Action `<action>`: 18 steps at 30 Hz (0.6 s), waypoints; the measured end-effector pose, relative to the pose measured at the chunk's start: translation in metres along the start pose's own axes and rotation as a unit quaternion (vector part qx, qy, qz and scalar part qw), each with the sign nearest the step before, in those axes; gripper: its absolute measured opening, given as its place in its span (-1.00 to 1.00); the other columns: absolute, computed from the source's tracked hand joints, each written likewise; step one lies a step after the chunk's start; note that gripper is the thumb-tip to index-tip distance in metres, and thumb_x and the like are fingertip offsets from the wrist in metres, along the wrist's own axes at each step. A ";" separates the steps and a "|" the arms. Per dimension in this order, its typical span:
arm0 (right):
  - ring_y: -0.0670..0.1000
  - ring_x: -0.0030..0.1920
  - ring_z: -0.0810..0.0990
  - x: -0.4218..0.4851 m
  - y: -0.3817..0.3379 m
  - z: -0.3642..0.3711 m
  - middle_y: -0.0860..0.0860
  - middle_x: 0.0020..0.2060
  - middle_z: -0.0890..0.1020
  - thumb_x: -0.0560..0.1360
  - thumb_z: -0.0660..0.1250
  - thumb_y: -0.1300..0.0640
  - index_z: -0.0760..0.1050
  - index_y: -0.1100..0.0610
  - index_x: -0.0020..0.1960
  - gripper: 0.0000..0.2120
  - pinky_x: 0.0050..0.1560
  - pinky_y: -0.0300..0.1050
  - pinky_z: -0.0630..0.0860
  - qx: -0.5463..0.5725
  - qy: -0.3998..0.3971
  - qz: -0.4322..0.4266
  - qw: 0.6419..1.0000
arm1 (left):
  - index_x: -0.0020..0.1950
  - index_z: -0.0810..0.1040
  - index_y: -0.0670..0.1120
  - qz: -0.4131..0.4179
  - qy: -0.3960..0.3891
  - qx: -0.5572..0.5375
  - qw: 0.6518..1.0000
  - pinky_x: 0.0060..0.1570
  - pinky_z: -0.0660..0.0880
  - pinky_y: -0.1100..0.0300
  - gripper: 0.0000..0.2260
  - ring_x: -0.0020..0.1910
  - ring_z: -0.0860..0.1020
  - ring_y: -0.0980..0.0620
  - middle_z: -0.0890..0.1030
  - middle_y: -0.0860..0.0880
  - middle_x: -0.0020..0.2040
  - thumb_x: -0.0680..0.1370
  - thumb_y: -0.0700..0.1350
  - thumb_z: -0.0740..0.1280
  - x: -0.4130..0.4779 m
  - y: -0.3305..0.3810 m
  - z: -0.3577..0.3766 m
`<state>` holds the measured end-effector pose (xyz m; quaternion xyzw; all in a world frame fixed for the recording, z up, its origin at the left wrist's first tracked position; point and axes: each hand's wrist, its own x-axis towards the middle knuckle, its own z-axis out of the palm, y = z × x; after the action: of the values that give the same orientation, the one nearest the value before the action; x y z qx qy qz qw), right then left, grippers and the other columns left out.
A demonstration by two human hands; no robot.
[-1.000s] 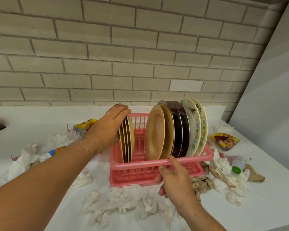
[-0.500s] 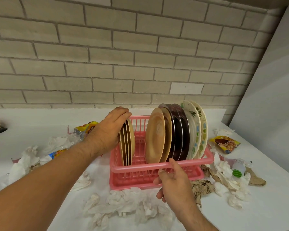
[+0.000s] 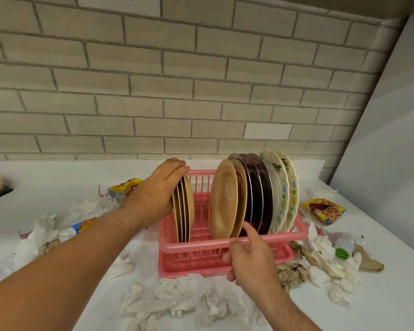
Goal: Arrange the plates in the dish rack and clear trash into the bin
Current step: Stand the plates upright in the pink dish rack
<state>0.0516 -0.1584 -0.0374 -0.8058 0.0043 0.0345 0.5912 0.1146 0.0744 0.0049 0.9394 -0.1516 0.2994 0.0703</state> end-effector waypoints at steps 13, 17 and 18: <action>-0.12 -0.39 0.55 0.020 -0.031 -0.012 -0.03 -0.32 0.59 0.64 0.11 0.08 0.22 0.02 0.51 -0.56 -0.47 -0.34 0.35 -0.221 0.065 -0.106 0.967 | 0.47 0.28 -0.12 -0.003 -0.004 0.000 1.000 0.38 0.07 0.18 -0.32 0.47 0.18 -0.07 0.29 -0.09 0.46 0.41 -0.30 0.46 0.000 -0.002 0.004; -0.13 -0.43 0.53 0.018 -0.032 -0.016 -0.05 -0.38 0.56 0.64 0.12 0.09 0.21 0.00 0.51 -0.55 -0.50 -0.37 0.31 -0.238 0.072 -0.116 0.962 | 0.48 0.26 -0.10 -0.006 -0.001 0.000 1.000 0.38 0.05 0.20 -0.32 0.48 0.16 -0.05 0.27 -0.08 0.47 0.42 -0.29 0.45 -0.001 -0.003 0.004; -0.13 -0.41 0.53 0.017 -0.030 -0.018 -0.05 -0.37 0.56 0.64 0.13 0.09 0.21 -0.01 0.51 -0.56 -0.49 -0.37 0.32 -0.241 0.074 -0.117 0.961 | 0.49 0.26 -0.10 -0.006 -0.001 0.000 1.000 0.38 0.04 0.21 -0.32 0.48 0.16 -0.04 0.26 -0.08 0.48 0.43 -0.28 0.44 -0.001 -0.003 0.004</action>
<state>0.0709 -0.1655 -0.0045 -0.9196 -0.0546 -0.0944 0.3775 0.1171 0.0761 0.0007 0.9404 -0.1461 0.2985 0.0715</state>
